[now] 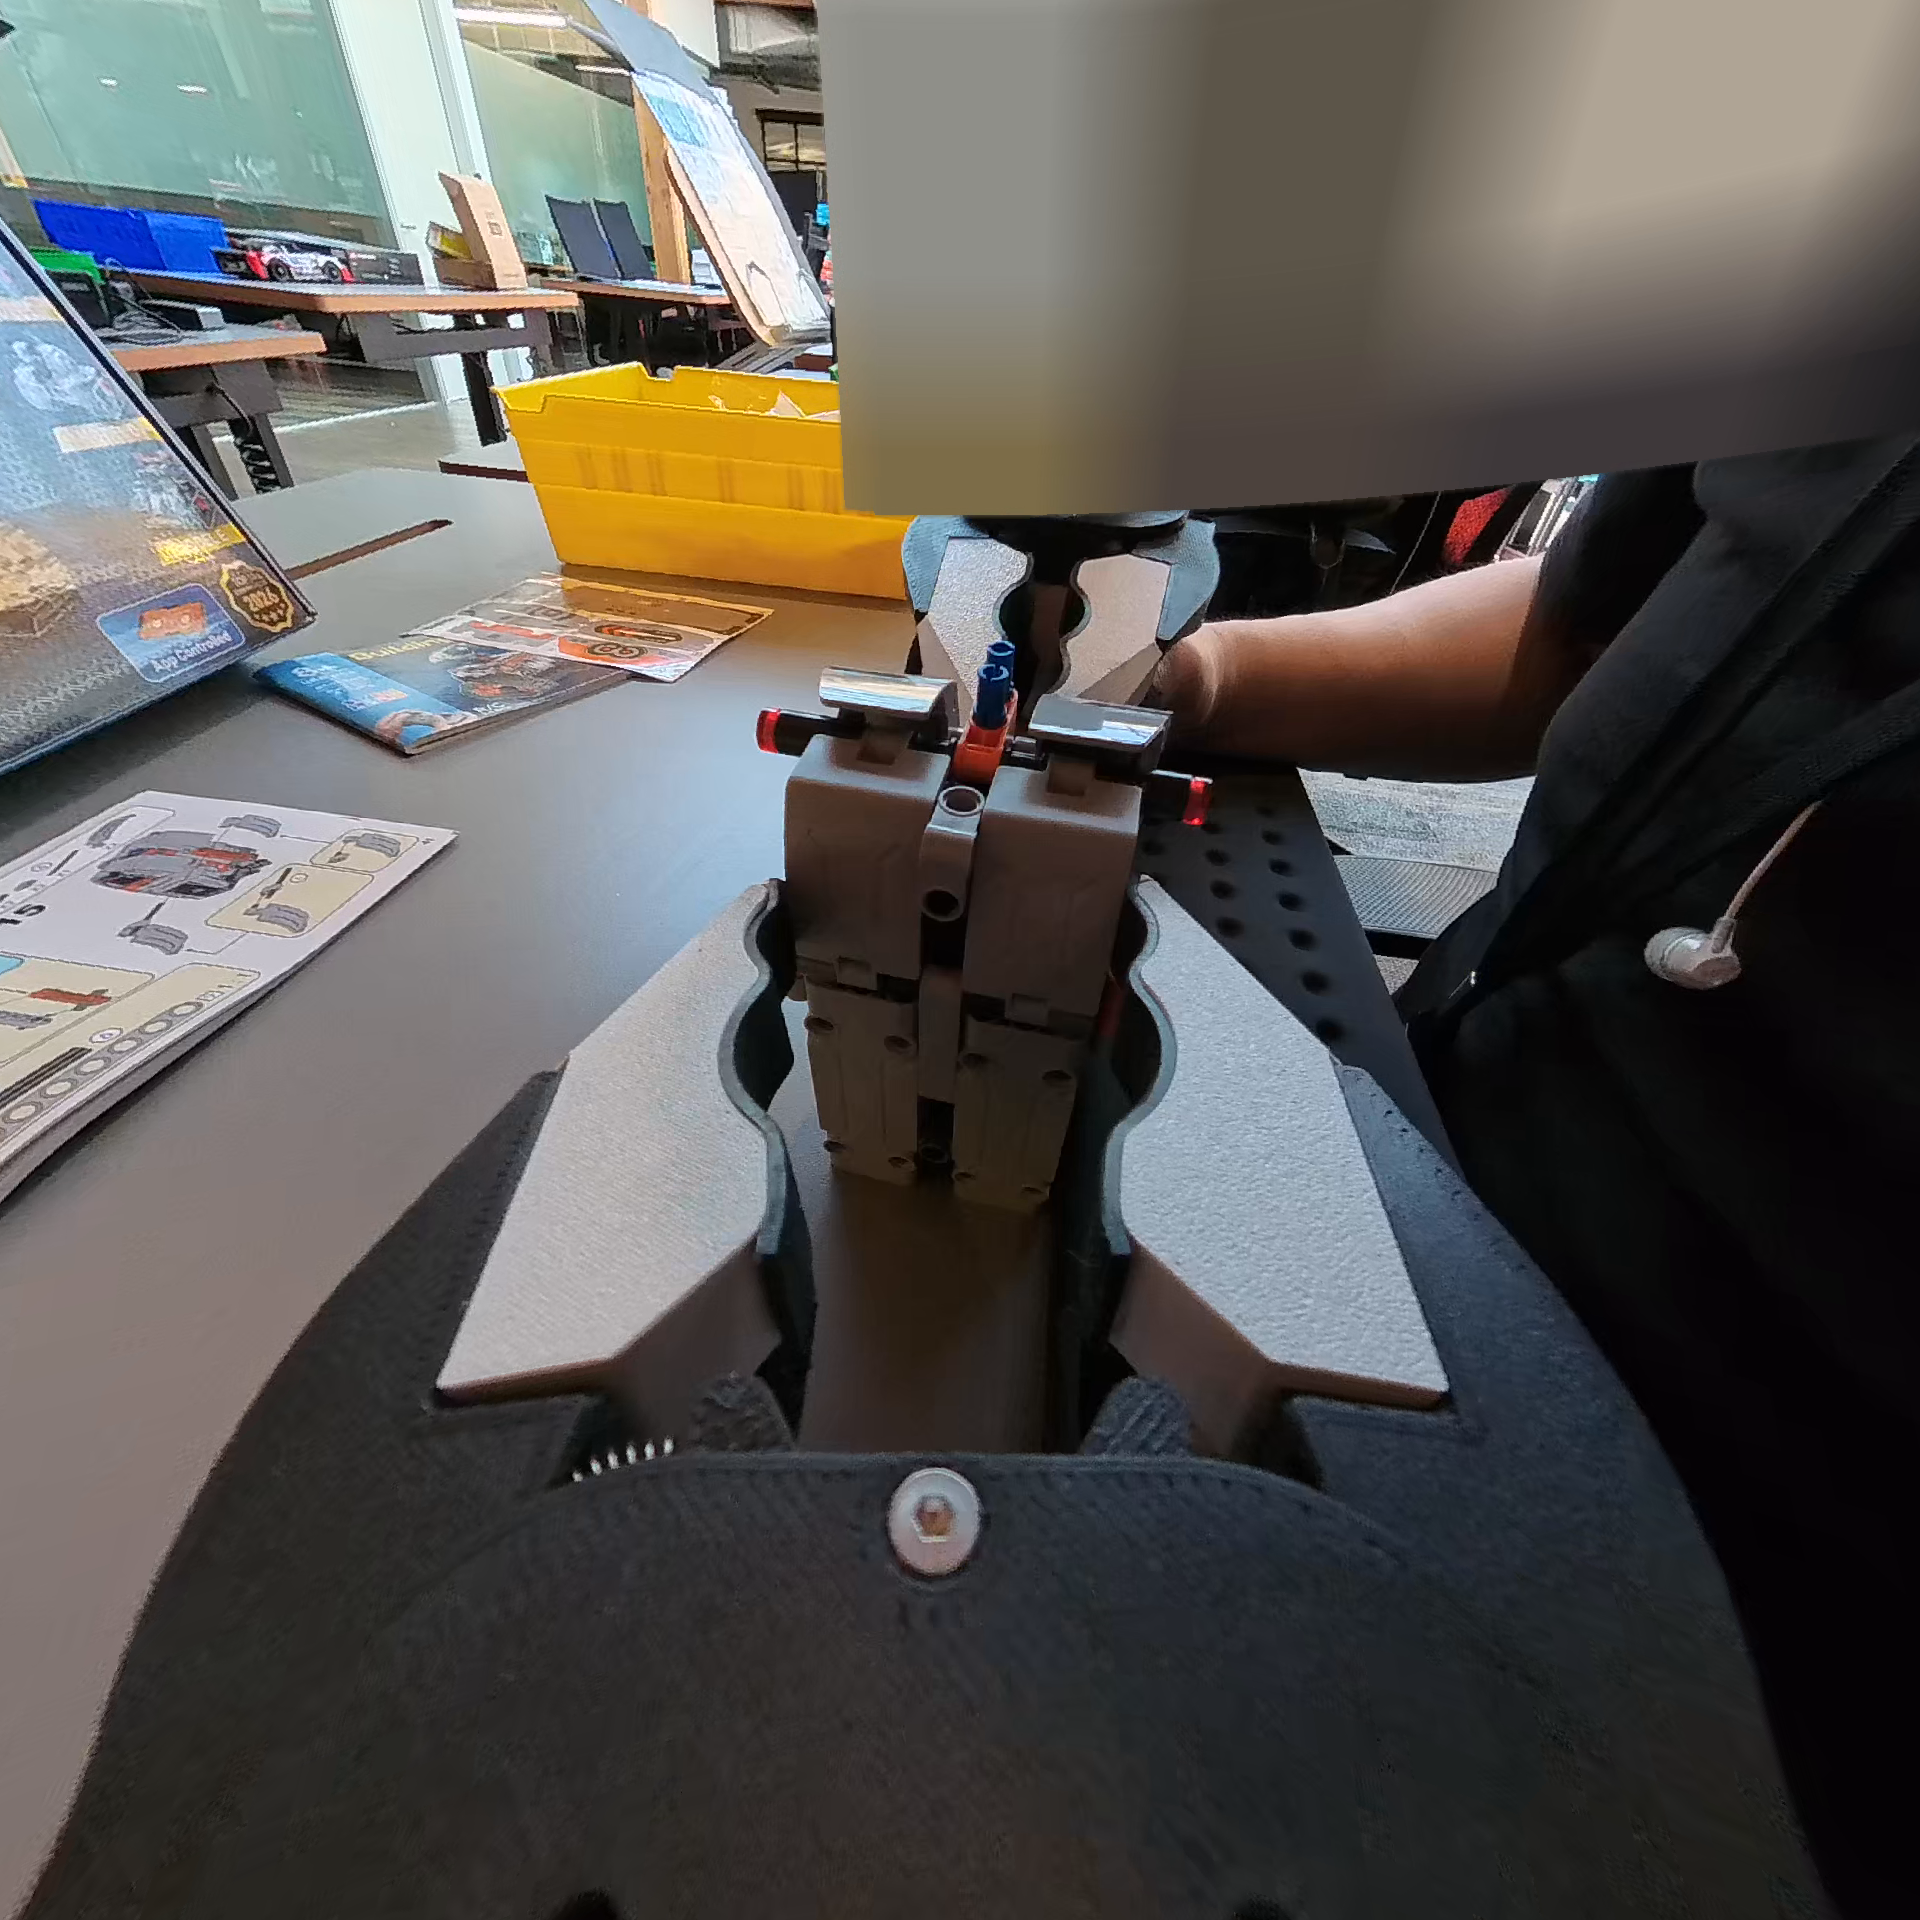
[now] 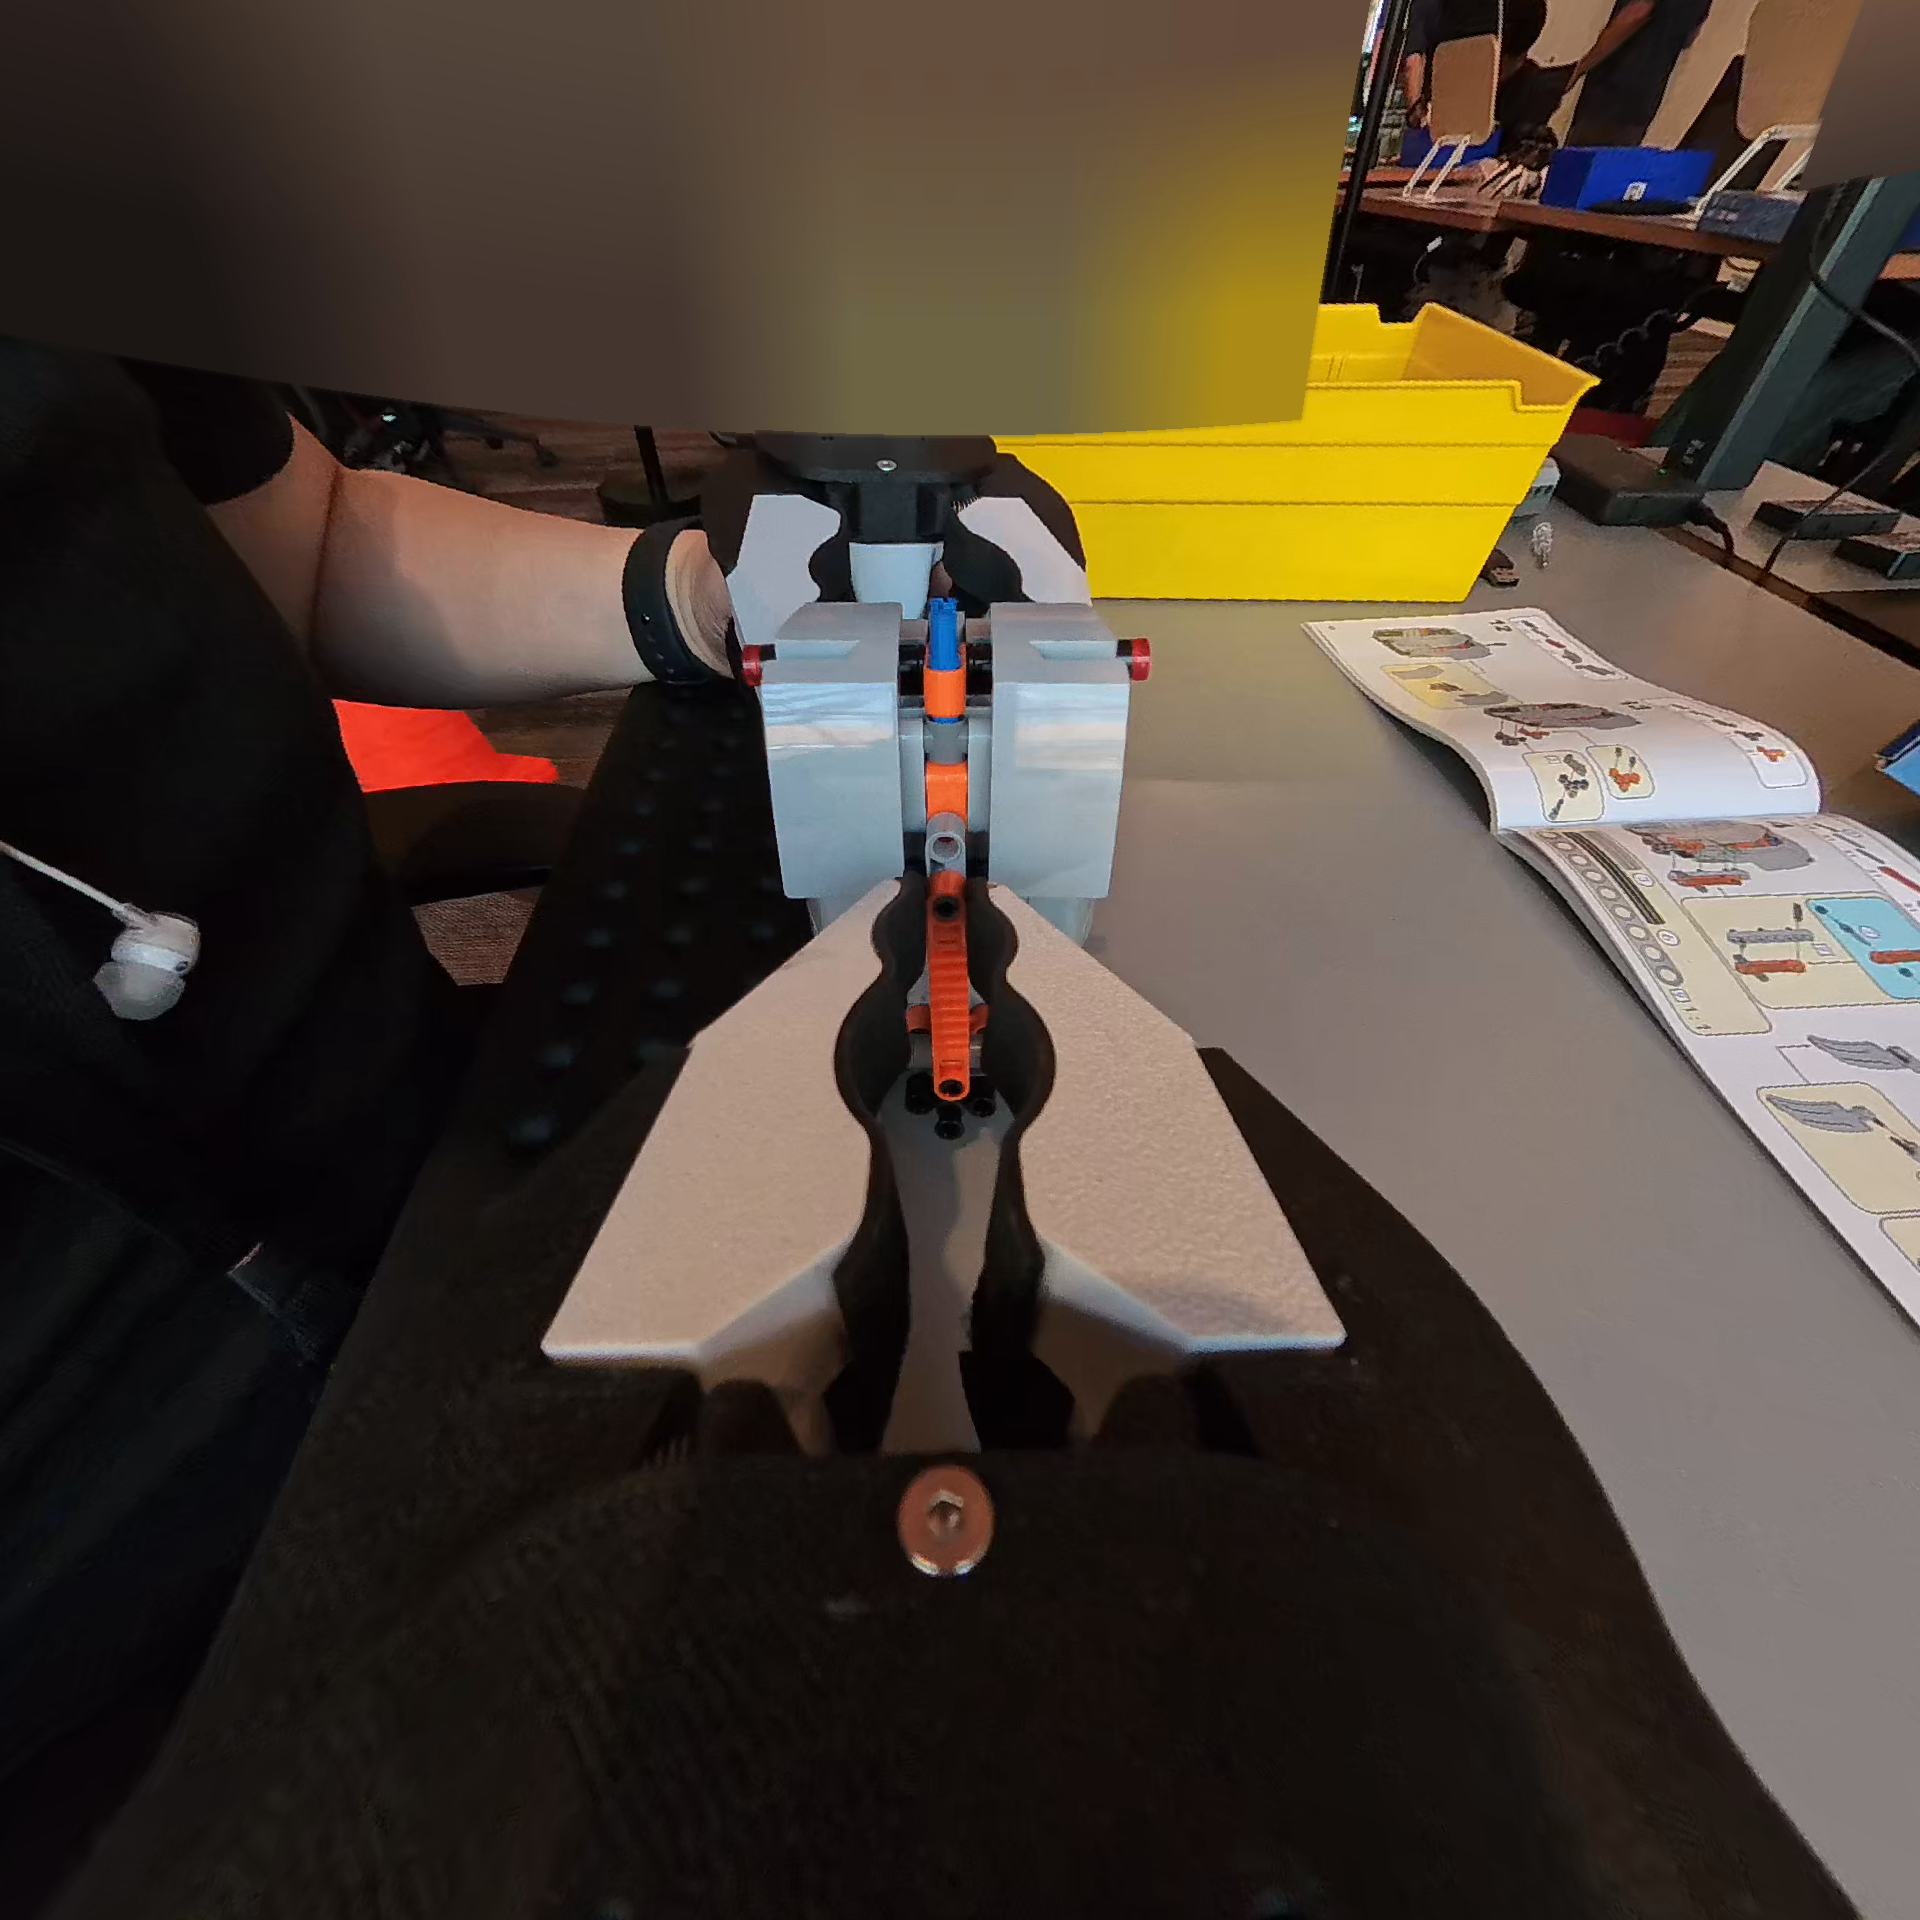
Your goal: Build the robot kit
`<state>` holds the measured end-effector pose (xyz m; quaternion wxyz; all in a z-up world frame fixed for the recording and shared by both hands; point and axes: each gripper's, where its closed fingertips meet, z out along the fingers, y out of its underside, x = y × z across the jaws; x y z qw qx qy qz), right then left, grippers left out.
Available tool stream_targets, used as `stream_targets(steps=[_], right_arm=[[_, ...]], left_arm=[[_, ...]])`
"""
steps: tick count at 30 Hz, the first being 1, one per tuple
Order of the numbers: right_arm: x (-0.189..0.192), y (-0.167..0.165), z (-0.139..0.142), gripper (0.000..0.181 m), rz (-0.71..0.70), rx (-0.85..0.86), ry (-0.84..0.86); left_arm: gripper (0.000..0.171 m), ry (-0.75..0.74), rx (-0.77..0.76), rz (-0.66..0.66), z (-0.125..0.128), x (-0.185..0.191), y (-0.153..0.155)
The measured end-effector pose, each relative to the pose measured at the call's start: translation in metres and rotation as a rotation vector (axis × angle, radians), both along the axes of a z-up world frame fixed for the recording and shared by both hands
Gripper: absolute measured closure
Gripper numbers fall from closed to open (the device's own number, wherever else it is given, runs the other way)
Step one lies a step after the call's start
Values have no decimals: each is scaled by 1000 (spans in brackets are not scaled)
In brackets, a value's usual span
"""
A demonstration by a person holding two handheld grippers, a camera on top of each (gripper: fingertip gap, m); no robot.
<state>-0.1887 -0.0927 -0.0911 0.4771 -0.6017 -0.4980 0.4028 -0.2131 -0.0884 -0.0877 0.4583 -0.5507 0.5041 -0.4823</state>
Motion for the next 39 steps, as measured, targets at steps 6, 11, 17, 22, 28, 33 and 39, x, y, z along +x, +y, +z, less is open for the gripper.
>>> stream_targets(steps=[6, 11, 17, 22, 28, 33, 39], right_arm=[[-1, 0, 0, 175, -2, -4, -5], [-1, 0, -1, 175, 5, -3, -19], [-2, 0, -5, 175, 8, 2, -47], [-2, -1, -5, 175, 9, 4, -52], [-2, 0, -6, 175, 5, 5, -61], [-3, 4, -6, 176, -18, 2, -55], [-5, 26, 9, 176, -36, -293, 126]], left_arm=[[111, -1, -2, -1, 0, 0, 0], [111, 0, 0, 0, 0, 0, 0], [111, 3, 7, 3, 0, 1, 0], [111, 4, 17, 4, -1, 1, -1], [111, 5, 18, 7, -1, 2, 0], [111, -6, -5, 27, 1, 1, 5], [111, -74, -390, 57, 14, -1, 34]])
